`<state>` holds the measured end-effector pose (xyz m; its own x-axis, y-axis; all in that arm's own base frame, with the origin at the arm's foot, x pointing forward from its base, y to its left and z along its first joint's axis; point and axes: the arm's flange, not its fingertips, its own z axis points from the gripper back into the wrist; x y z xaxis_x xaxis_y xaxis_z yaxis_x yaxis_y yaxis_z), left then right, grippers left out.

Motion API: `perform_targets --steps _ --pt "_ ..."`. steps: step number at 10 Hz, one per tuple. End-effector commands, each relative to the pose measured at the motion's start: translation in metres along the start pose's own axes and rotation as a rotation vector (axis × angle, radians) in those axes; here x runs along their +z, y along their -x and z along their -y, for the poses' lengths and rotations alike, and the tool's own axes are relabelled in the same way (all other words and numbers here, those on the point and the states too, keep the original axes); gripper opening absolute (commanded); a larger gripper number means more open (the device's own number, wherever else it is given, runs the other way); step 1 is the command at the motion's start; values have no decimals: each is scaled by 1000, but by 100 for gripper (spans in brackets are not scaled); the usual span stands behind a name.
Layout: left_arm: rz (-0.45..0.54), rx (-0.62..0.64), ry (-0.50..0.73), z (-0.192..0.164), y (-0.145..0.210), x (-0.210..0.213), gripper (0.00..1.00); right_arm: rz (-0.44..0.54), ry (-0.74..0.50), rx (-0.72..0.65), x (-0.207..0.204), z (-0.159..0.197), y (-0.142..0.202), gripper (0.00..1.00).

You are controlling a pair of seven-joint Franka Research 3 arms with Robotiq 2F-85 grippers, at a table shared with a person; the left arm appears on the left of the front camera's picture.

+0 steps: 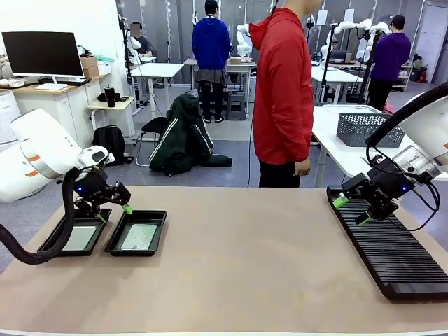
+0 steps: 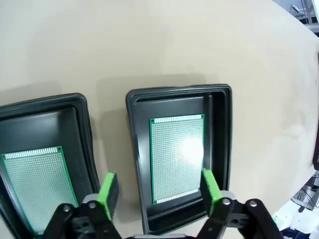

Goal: Inspect and transfer BCBs to ESD trays.
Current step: Pick up the ESD tray and place it on the left side of the table.

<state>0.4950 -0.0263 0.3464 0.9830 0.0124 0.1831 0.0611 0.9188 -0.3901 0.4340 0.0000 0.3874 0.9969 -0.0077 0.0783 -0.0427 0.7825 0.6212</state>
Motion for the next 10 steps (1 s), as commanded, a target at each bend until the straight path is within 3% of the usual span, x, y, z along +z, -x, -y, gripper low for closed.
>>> perform_targets --steps 1,6,10 --pt "-6 5 -36 13 6 17 94 9 5 -14 1 -1 1 100" --pt "-81 -53 -294 52 6 45 94 9 5 -14 1 -1 1 100" --pt "-156 -86 -328 66 1 45 94 9 5 -14 1 -1 1 100"
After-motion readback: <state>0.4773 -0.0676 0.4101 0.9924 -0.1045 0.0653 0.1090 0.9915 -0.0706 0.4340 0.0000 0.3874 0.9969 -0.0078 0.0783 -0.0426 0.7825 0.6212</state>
